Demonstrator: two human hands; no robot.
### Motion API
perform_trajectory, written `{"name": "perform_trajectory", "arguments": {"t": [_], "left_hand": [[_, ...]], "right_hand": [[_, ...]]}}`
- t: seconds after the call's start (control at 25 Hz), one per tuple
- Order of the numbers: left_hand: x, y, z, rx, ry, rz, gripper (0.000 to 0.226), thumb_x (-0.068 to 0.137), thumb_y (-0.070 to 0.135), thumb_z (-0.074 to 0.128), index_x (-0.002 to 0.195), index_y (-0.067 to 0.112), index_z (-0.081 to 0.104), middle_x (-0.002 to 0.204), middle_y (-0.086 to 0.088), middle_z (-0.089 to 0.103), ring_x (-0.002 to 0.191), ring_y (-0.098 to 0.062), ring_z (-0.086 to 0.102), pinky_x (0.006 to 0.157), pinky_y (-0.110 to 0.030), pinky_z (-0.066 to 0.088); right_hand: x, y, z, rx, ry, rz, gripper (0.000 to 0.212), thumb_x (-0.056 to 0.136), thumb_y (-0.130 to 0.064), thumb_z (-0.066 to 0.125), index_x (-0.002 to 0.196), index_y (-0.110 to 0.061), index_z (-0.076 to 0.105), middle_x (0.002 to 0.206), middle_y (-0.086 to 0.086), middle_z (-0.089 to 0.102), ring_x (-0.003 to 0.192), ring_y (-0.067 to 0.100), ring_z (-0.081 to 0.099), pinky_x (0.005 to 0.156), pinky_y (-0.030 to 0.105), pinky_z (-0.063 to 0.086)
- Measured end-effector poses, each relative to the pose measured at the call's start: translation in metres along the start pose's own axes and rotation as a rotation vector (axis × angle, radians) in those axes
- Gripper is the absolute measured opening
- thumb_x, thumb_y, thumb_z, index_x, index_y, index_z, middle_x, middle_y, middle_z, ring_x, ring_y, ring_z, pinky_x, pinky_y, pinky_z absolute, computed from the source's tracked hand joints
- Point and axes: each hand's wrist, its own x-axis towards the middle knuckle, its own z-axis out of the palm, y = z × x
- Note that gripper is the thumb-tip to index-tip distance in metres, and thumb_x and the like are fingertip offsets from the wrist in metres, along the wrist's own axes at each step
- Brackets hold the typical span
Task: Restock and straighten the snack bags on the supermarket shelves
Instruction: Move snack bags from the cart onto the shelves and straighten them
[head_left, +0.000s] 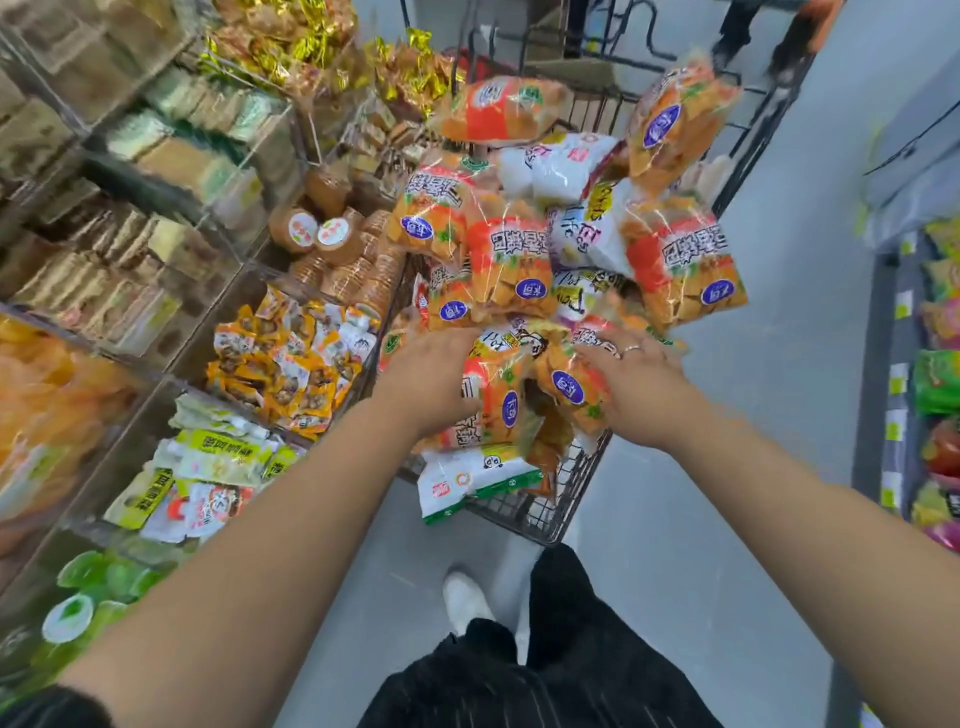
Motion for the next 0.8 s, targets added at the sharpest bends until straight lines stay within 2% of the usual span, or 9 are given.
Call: {"name": "perform_trajectory", "arguments": {"t": [0.12,0.24,0.4,0.44,0.6,0.68,0.8], "left_hand": [[0.040,-0.004,0.006,0.094,-0.170,-0.024,0.094,0.080,0.050,0.073,0.153,0.021,0.022,0.153,-0.006,0.039,0.138,-0.029,0.038,0.113,-0.045,0.031],[0.067,-0.014,0.021,0.168,-0.342,-0.077,0.095,0.076,0.061,0.071,0.150,0.021,0.027,0.149,-0.007,0.044,0.134,-0.031,0.043,0.109,-0.048,0.033],[0.086,-0.019,0.042,0.285,-0.439,-0.104,0.097,0.070,0.069,0.070,0.146,0.023,0.029,0.140,-0.005,0.053,0.133,-0.032,0.044,0.116,-0.059,0.011],[0.089,-0.019,0.046,0.304,-0.449,-0.093,0.097,0.070,0.068,0.070,0.146,0.023,0.029,0.139,-0.005,0.054,0.132,-0.032,0.045,0.116,-0.059,0.010],[0.098,-0.020,0.053,0.272,-0.486,-0.089,0.094,0.074,0.063,0.072,0.146,0.019,0.030,0.139,-0.010,0.053,0.128,-0.032,0.049,0.116,-0.052,0.016],[0.103,-0.022,0.050,0.286,-0.508,-0.069,0.096,0.073,0.064,0.071,0.147,0.017,0.030,0.139,-0.011,0.052,0.127,-0.033,0.049,0.113,-0.049,0.024],[0.107,-0.026,0.046,0.263,-0.509,-0.031,0.093,0.072,0.066,0.072,0.144,0.019,0.034,0.128,-0.005,0.061,0.119,-0.031,0.056,0.106,-0.047,0.034]], "right_hand": [[0.047,0.021,-0.006,-0.101,-0.069,-0.126,0.073,0.090,-0.027,0.055,0.152,-0.034,0.017,0.161,0.004,0.012,0.148,0.030,0.007,0.118,0.051,0.011],[0.084,0.035,-0.010,-0.213,-0.192,-0.230,0.088,0.085,-0.028,0.063,0.153,-0.035,0.006,0.163,0.003,0.005,0.149,0.031,-0.002,0.117,0.055,0.003],[0.116,0.048,-0.007,-0.353,-0.322,-0.324,0.111,0.073,-0.036,0.077,0.153,-0.035,0.000,0.162,0.004,0.010,0.149,0.032,-0.001,0.118,0.058,0.001],[0.122,0.051,-0.005,-0.360,-0.334,-0.342,0.115,0.068,-0.041,0.080,0.153,-0.036,0.002,0.162,0.004,0.014,0.149,0.031,0.001,0.118,0.057,0.002],[0.141,0.050,-0.001,-0.364,-0.349,-0.403,0.118,0.057,-0.054,0.084,0.150,-0.039,0.014,0.152,0.001,0.033,0.144,0.028,0.020,0.117,0.054,0.006],[0.145,0.046,-0.004,-0.352,-0.363,-0.390,0.115,0.058,-0.054,0.084,0.150,-0.035,0.018,0.147,0.002,0.039,0.141,0.026,0.027,0.116,0.054,0.008],[0.142,0.042,-0.006,-0.313,-0.360,-0.351,0.107,0.065,-0.048,0.082,0.151,-0.032,0.021,0.146,0.002,0.039,0.140,0.025,0.029,0.116,0.053,0.009]]}}
